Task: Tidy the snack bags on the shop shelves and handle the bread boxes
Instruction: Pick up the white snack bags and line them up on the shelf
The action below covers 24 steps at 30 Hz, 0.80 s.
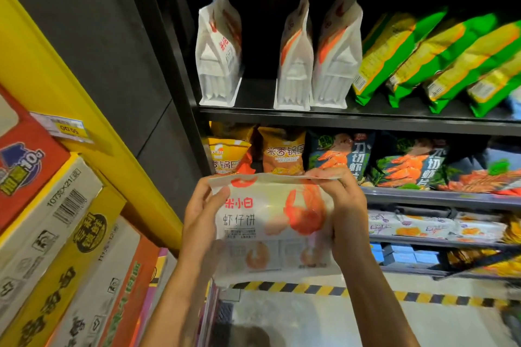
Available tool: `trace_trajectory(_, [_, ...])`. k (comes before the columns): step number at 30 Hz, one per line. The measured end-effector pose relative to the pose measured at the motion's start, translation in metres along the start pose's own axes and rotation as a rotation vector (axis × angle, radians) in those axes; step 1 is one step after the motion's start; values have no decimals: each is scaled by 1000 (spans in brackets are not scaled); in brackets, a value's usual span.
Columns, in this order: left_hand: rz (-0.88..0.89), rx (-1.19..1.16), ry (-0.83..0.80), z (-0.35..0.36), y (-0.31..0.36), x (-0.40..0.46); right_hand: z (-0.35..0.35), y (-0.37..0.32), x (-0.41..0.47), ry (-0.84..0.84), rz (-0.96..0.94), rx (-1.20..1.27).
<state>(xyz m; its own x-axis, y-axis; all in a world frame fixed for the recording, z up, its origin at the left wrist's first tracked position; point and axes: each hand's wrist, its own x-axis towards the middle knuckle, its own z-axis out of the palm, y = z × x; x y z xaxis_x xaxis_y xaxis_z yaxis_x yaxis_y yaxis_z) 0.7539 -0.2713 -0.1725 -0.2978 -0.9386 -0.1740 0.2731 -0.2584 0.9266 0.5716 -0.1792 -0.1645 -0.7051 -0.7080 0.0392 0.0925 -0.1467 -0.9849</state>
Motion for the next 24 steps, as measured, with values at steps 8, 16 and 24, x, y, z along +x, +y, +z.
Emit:
trace_trajectory(8, [186,103,-67,65,23,-16,-37,-38,26,-33,13,129])
trace_trajectory(16, [227,55,-41,128,37,-32,-78,-60,46,-15,-188,160])
trace_trajectory(24, [160,39,74,169,18,-62,-124,-58,45,35,-213,174])
